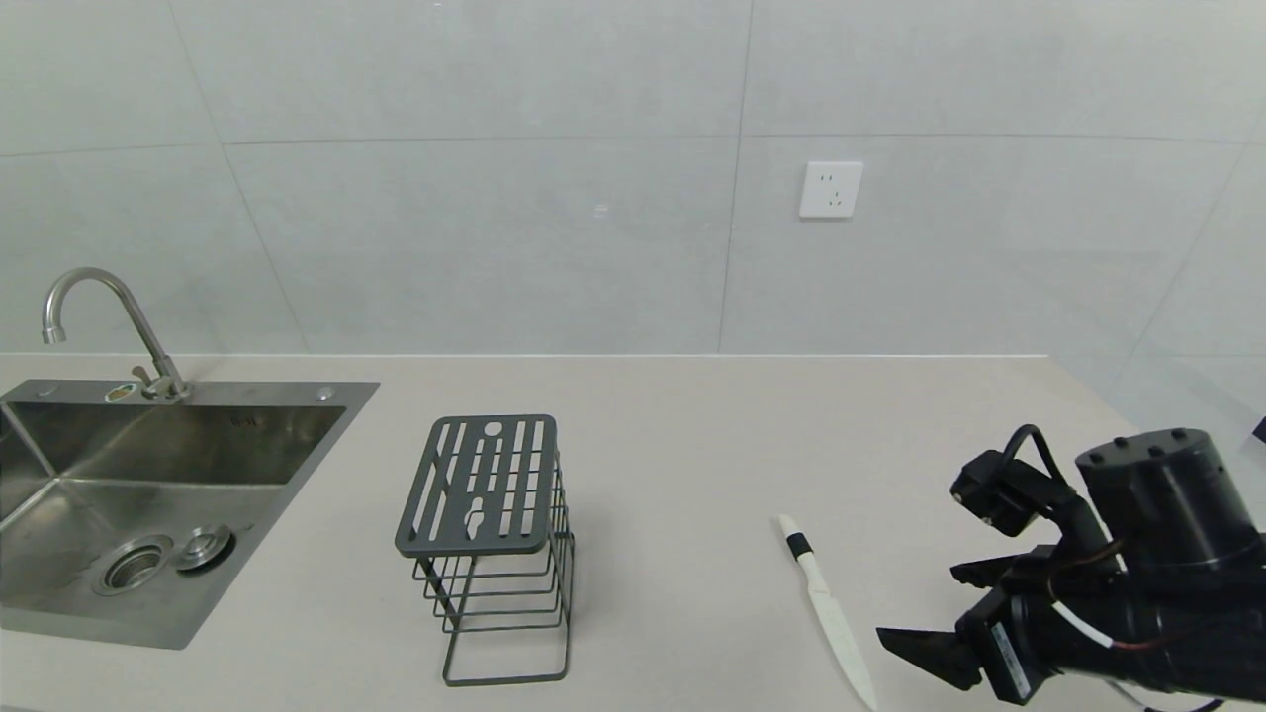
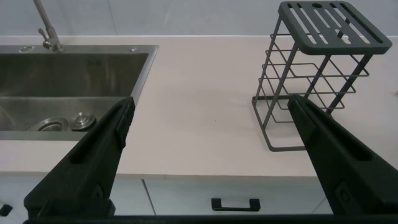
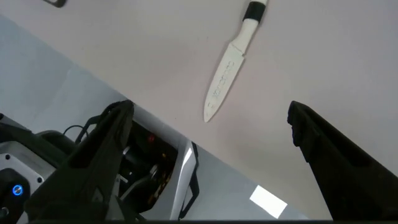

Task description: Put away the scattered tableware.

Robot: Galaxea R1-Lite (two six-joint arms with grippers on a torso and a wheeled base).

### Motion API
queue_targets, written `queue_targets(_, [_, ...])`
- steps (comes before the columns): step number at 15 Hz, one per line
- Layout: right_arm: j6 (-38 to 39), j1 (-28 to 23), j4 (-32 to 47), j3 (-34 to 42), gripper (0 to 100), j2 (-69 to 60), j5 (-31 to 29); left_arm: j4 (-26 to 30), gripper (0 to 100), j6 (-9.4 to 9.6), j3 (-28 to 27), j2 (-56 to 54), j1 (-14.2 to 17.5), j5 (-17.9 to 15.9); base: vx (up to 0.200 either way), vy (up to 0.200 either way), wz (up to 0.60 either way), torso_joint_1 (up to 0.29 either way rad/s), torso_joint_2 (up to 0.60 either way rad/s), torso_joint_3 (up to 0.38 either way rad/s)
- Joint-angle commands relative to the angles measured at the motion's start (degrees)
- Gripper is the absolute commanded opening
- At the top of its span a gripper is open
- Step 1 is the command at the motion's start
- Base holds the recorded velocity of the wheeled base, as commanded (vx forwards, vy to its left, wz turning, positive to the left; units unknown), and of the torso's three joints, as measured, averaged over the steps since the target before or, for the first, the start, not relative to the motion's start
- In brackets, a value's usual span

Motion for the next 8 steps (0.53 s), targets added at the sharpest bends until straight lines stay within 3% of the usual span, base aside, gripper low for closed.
queue_targets(1, [0.18, 0.09, -1.84, -1.32, 100, 5.52, -1.39, 0.0, 100, 0.04, 0.0, 0.07, 0.0, 0.01, 0.0, 0.0, 0.0, 0.0, 0.0, 0.0])
queue_targets(8, [3.26, 1.85, -11.33, -1.32, 100, 18.0, -6.75, -0.09, 100, -0.05, 0.0, 0.07, 0.0, 0.01, 0.0, 0.0, 0.0, 0.0, 0.0, 0.0])
